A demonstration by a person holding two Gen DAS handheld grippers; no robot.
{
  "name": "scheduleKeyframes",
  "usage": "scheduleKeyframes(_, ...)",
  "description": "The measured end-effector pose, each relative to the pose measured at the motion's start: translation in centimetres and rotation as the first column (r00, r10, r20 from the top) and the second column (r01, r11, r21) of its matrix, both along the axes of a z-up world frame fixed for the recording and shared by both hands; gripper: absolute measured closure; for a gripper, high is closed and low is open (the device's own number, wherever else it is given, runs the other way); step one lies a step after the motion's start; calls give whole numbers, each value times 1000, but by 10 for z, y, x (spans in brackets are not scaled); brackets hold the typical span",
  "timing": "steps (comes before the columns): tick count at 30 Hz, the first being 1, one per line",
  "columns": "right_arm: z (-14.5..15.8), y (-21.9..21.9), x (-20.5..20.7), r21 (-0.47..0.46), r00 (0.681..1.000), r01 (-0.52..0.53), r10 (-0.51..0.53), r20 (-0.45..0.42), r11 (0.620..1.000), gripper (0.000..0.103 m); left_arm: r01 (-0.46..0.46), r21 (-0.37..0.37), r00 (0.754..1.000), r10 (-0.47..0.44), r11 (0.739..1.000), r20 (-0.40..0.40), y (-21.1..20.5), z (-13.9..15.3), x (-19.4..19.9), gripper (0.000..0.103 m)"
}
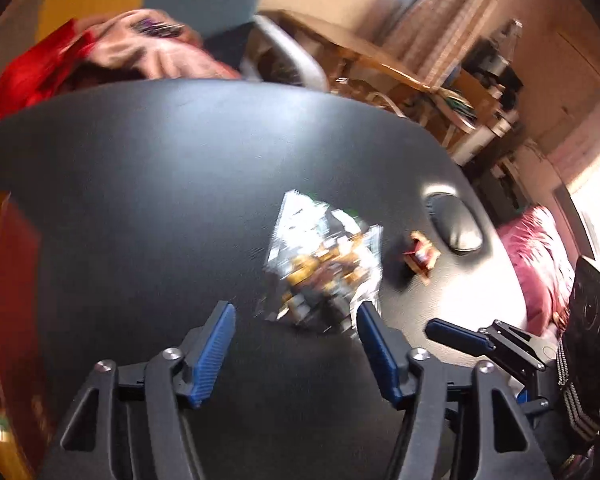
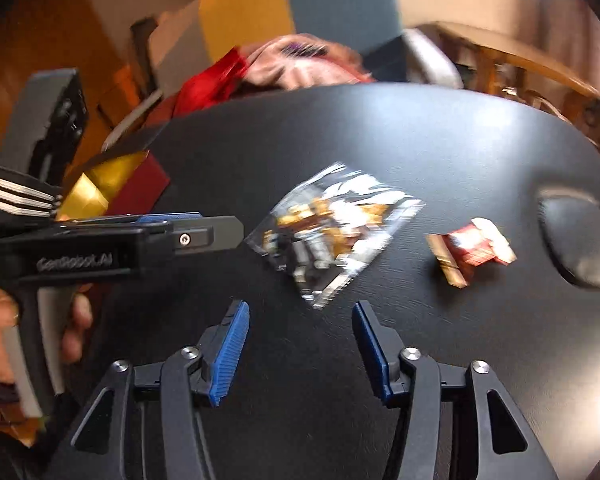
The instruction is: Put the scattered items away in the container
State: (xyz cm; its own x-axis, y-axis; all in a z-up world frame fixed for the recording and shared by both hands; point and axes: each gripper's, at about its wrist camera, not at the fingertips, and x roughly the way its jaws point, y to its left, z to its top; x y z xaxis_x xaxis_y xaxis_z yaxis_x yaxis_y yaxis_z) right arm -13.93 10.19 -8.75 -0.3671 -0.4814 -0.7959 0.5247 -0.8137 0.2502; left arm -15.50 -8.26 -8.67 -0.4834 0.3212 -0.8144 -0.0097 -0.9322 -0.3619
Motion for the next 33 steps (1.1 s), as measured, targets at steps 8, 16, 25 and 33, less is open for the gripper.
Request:
scheduleKeyframes(8,12,47,-9,-72,974,220,-223,-37,973,31,144,-124,988,-149,982,-30,36,8,-41,28)
scheduleKeyframes(16,8,65,-18,-84,957,288,-290,-15,954,31,238,-215,971,-241,947,12,59,-10,-55,21)
scheduleKeyframes(25,-5,69,-24,-66,949,314,-315,-5,947,31,242,-267,970,-236,933,53,73,-27,-69,21)
scheduleKeyframes(33,-6,66,-30,-46,948,318,-319,-13,947,31,233,-339,972,-226,912,62,86,-34,-69,13)
